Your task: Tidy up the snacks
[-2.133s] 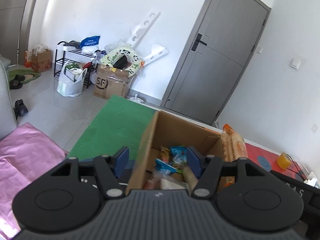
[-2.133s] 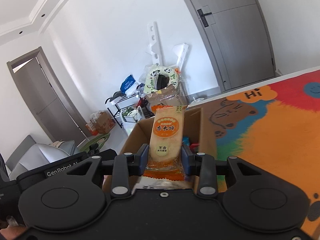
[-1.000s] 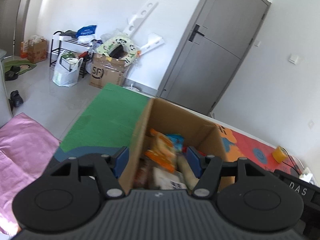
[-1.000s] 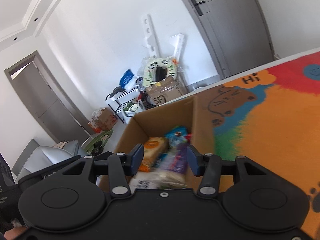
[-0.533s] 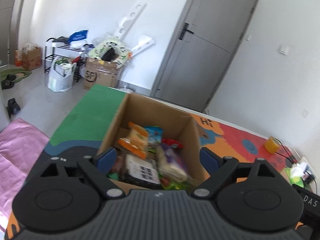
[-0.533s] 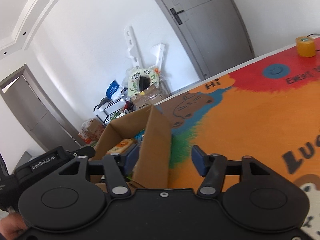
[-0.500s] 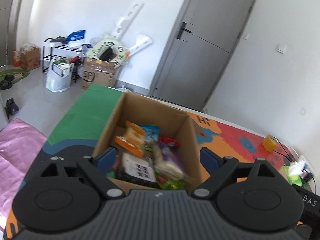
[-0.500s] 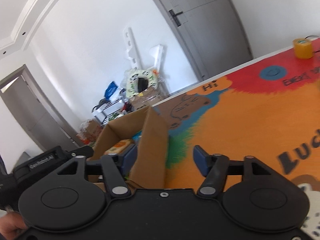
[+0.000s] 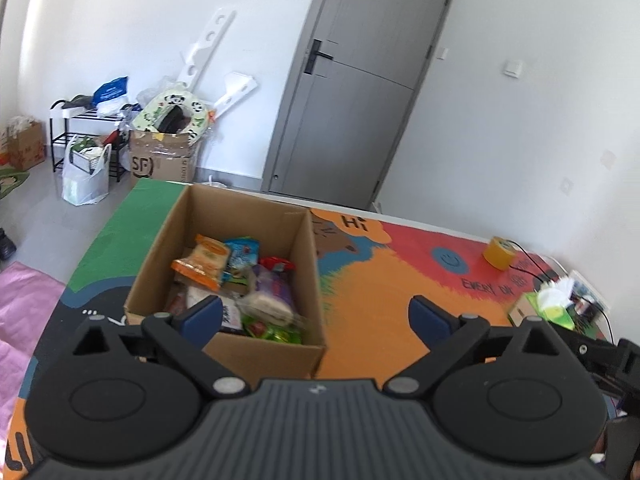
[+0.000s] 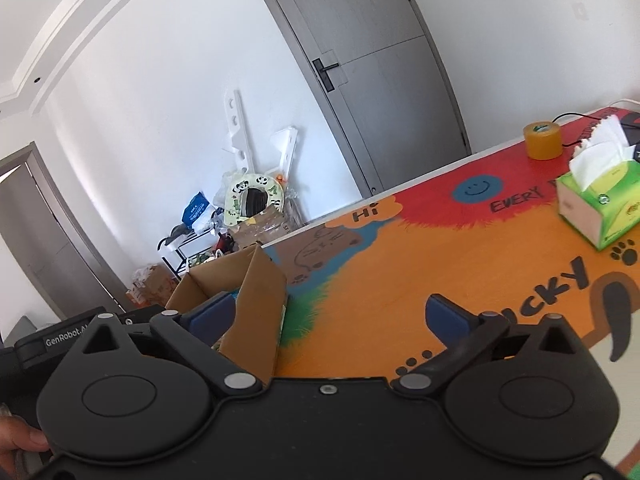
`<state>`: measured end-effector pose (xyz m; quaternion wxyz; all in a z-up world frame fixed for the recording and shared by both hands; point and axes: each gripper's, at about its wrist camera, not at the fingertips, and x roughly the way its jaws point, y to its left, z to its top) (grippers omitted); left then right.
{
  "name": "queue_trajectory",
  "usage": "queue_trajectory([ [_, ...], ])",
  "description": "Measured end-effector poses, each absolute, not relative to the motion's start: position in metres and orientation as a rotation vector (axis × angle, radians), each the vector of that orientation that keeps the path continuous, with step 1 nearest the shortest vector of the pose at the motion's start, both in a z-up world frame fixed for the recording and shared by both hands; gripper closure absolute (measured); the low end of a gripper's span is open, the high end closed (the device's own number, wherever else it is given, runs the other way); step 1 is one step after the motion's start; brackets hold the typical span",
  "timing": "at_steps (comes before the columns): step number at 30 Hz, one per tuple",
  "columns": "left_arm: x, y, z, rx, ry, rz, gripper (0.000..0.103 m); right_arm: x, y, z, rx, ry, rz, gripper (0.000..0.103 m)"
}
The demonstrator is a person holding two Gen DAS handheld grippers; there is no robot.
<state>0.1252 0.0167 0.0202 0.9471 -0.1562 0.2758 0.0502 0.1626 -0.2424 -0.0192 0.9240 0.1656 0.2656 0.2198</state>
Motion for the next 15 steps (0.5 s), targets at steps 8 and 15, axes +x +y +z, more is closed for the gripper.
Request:
queue_trajectory([
  [8, 0.1, -0.002, 0.031, -0.274, 0.545, 0.061, 0.004, 0.134, -0.26, -0.01, 0.301, 0.533, 0.418, 0.0],
  [15, 0.082, -0.012, 0.042, -0.225, 0.544, 0.045, 0.001, 0.108, -0.276, -0.002, 0.303, 0.521, 0.399, 0.0],
])
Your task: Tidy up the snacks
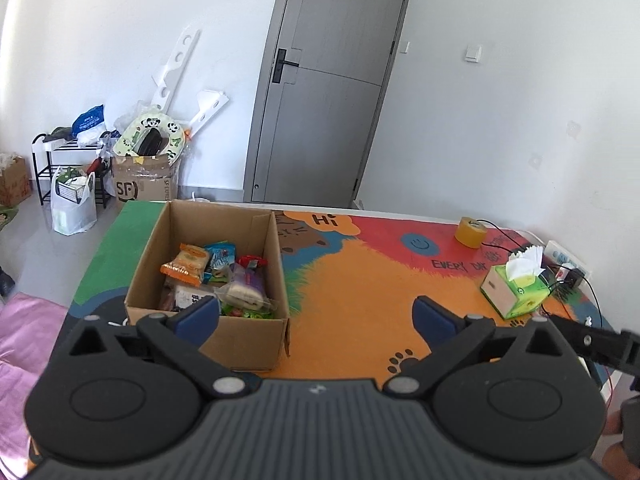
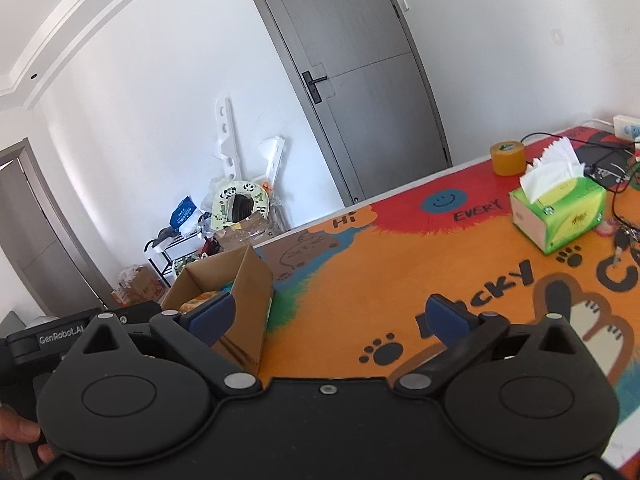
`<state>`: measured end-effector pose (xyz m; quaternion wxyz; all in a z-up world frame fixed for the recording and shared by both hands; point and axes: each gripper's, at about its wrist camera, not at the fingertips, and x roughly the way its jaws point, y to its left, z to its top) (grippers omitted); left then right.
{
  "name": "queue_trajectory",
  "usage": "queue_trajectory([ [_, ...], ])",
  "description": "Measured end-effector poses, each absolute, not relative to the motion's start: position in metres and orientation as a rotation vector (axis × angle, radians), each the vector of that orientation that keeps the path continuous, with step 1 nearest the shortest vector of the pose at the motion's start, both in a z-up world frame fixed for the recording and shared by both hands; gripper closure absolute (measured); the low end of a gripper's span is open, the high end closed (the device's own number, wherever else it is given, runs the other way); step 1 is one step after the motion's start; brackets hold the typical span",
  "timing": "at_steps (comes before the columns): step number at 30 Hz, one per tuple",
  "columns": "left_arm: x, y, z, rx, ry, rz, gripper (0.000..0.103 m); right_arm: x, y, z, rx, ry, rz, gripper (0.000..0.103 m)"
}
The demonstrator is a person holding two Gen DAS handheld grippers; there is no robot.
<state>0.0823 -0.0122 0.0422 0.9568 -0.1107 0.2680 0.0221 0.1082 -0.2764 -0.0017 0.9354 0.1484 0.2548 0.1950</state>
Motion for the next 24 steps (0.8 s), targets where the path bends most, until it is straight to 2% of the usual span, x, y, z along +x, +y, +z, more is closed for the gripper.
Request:
queue_trajectory([
  [24, 0.048, -0.029, 0.047, -0.185, 0.589, -0.037, 0.0, 0.063, -0.298, 0.012, 0.247, 0.549, 0.336, 0.0],
])
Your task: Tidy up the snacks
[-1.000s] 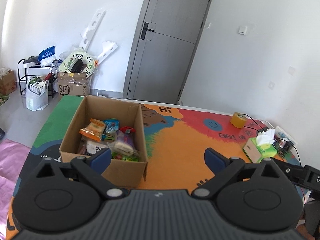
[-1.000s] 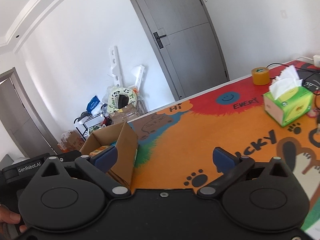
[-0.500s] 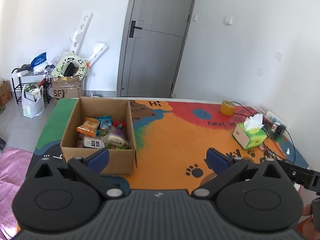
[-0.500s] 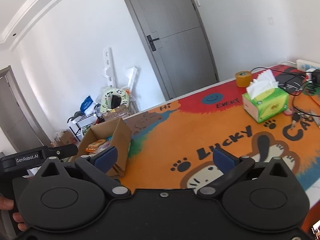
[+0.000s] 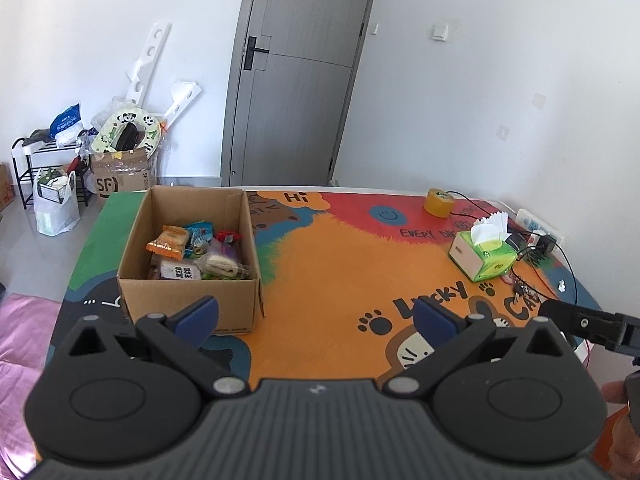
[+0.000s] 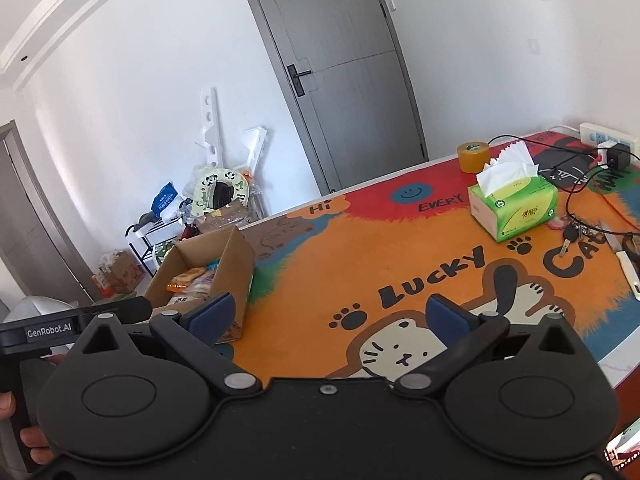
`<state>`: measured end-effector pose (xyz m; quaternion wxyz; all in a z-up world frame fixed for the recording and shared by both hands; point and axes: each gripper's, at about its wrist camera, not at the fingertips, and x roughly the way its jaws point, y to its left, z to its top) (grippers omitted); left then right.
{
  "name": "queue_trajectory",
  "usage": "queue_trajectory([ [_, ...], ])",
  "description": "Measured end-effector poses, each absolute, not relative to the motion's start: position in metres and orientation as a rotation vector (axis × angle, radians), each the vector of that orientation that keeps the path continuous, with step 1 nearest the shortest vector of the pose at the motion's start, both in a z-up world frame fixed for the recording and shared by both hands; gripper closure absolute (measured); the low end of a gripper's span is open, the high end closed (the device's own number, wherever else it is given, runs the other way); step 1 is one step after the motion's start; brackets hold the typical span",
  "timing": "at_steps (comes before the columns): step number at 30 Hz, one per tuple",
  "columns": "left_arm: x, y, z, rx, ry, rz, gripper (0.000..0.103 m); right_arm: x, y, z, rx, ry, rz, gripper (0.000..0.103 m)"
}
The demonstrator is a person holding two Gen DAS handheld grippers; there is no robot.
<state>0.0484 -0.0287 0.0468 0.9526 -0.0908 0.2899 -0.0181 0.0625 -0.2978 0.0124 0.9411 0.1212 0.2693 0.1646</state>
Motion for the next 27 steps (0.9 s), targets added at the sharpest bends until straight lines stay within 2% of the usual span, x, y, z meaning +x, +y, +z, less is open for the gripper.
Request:
queue_trajectory([
  [27, 0.039, -0.019, 0.052, -0.181, 0.571, 0.003, 0.0, 0.06, -0.287, 0.013, 0.193, 0.567, 0.353, 0.0],
])
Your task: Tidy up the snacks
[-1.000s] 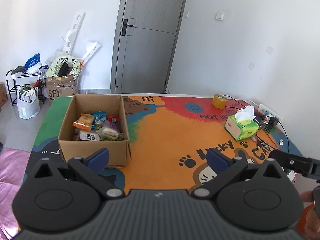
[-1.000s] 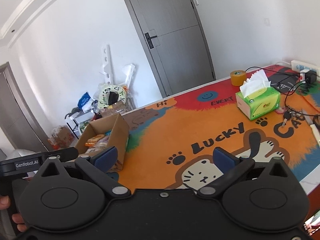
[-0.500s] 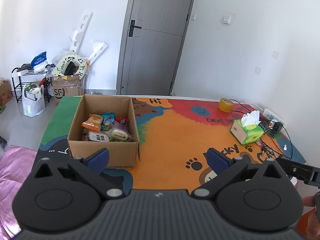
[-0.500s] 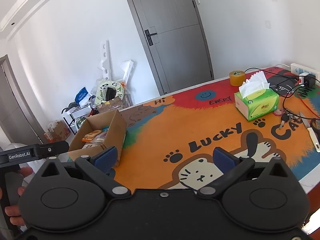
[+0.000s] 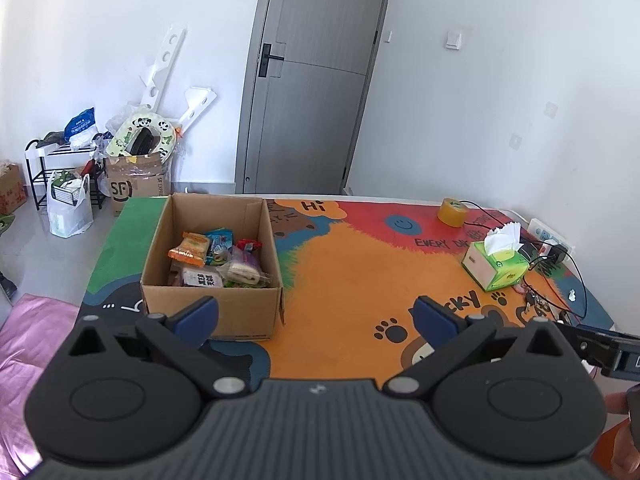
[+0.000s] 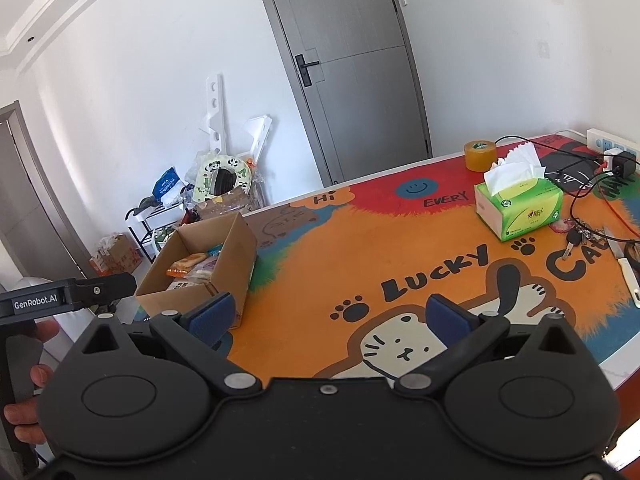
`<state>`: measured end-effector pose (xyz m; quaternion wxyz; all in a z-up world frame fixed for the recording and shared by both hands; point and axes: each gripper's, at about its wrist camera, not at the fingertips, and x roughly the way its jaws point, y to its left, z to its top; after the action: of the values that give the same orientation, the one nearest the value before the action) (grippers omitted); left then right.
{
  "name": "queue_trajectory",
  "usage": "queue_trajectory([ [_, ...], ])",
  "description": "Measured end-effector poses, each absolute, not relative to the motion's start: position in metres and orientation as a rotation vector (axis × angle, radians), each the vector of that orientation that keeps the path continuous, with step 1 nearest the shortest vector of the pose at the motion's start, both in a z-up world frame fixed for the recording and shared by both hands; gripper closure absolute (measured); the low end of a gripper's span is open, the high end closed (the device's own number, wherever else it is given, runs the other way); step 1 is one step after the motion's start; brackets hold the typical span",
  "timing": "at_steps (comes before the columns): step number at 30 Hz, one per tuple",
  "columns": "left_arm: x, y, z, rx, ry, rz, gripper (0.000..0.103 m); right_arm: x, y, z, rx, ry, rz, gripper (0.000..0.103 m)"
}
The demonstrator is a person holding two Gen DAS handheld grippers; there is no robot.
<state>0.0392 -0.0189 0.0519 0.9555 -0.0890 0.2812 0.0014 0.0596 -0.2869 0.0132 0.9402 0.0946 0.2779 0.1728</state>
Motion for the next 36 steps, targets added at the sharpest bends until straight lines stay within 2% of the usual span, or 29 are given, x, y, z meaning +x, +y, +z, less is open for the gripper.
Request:
queue_trajectory([
  [36, 0.0388, -0.0179, 0.0456, -0.155, 0.587, 0.006, 0.0, 0.0598, -0.2814, 0.01, 0.166, 0.573, 0.352, 0.0],
])
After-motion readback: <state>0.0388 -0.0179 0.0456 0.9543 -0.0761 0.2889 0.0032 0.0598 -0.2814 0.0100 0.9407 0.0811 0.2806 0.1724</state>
